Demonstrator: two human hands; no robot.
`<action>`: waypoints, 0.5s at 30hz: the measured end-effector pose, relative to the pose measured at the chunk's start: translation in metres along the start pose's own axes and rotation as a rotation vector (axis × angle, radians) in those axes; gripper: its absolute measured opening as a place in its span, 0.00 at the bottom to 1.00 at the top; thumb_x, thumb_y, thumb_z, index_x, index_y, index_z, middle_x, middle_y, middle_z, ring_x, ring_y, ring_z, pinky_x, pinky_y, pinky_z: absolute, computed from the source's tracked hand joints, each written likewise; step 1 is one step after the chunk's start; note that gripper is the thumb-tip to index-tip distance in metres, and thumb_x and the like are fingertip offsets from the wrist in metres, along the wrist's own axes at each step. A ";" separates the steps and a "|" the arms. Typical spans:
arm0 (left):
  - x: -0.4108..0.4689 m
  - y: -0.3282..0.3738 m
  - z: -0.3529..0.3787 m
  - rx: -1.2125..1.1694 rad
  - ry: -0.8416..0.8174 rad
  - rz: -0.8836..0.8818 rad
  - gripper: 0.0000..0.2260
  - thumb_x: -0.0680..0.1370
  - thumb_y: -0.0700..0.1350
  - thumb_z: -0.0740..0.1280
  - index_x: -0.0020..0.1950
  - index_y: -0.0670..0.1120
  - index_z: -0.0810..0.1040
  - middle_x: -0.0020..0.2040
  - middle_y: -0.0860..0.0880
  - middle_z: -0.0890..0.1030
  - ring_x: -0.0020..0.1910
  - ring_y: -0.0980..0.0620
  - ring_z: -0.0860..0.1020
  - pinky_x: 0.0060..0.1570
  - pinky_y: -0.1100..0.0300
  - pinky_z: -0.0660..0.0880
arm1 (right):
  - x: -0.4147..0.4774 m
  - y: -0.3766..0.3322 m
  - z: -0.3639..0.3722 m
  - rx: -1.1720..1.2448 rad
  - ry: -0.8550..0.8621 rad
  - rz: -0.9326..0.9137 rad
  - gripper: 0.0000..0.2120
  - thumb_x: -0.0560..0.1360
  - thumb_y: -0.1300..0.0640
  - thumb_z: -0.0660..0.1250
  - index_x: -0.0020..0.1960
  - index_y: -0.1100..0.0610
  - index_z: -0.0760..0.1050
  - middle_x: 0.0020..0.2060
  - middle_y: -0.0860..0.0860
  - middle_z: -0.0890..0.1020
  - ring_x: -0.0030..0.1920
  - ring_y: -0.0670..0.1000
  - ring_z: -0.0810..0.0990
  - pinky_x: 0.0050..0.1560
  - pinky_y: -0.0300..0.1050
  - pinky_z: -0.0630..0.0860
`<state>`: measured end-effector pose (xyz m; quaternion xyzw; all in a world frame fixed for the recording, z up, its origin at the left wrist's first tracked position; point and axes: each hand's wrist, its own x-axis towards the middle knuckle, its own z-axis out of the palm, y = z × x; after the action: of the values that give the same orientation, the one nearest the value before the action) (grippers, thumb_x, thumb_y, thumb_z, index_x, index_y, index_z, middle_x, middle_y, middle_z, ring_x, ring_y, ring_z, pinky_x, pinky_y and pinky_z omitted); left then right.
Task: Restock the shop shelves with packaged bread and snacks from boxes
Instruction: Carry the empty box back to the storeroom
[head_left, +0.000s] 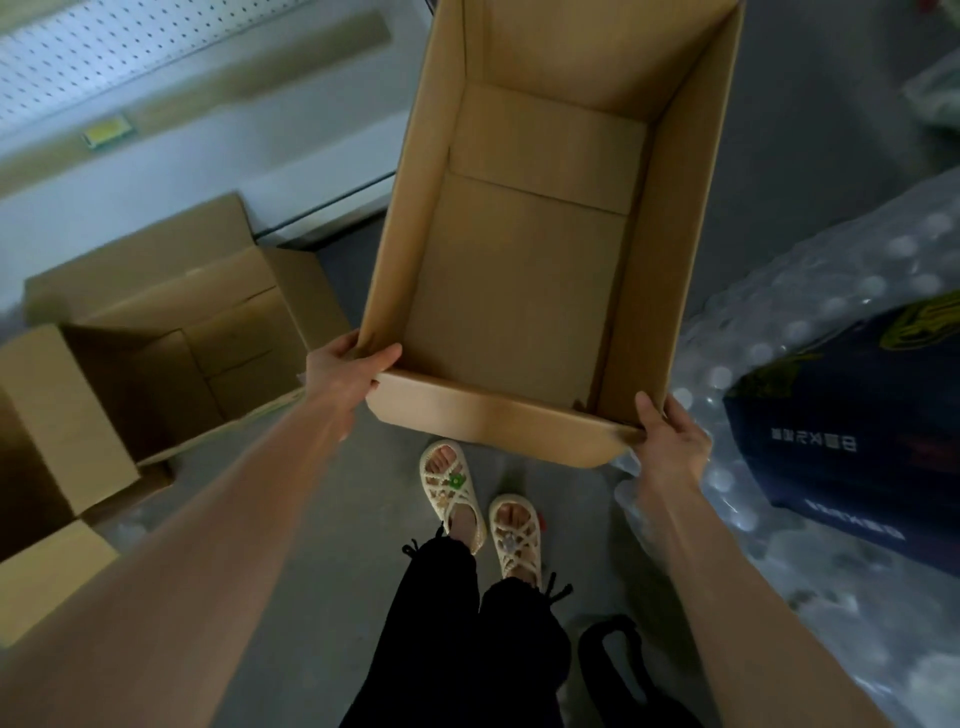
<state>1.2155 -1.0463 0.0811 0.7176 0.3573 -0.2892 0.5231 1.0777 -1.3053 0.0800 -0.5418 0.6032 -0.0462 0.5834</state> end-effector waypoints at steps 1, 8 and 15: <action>-0.007 0.002 -0.003 0.001 -0.001 -0.001 0.29 0.70 0.41 0.76 0.70 0.43 0.73 0.62 0.45 0.79 0.62 0.43 0.77 0.63 0.47 0.73 | -0.004 -0.005 -0.003 -0.011 -0.003 -0.006 0.17 0.78 0.60 0.67 0.66 0.57 0.75 0.43 0.42 0.80 0.47 0.46 0.79 0.62 0.50 0.76; -0.079 0.010 -0.026 -0.066 0.029 0.033 0.27 0.73 0.40 0.74 0.70 0.41 0.71 0.59 0.44 0.79 0.58 0.46 0.78 0.62 0.54 0.75 | -0.043 -0.042 -0.031 -0.096 -0.036 -0.061 0.17 0.77 0.57 0.69 0.65 0.57 0.77 0.53 0.51 0.82 0.54 0.51 0.80 0.62 0.51 0.76; -0.168 0.004 -0.044 -0.124 0.045 0.082 0.24 0.73 0.39 0.74 0.68 0.39 0.74 0.58 0.42 0.80 0.49 0.48 0.78 0.47 0.61 0.75 | -0.089 -0.073 -0.086 -0.226 -0.105 -0.166 0.16 0.77 0.56 0.69 0.64 0.57 0.77 0.51 0.51 0.81 0.51 0.50 0.78 0.61 0.47 0.74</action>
<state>1.1230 -1.0400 0.2287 0.7043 0.3566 -0.2285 0.5697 1.0331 -1.3216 0.2151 -0.6537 0.5262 0.0022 0.5438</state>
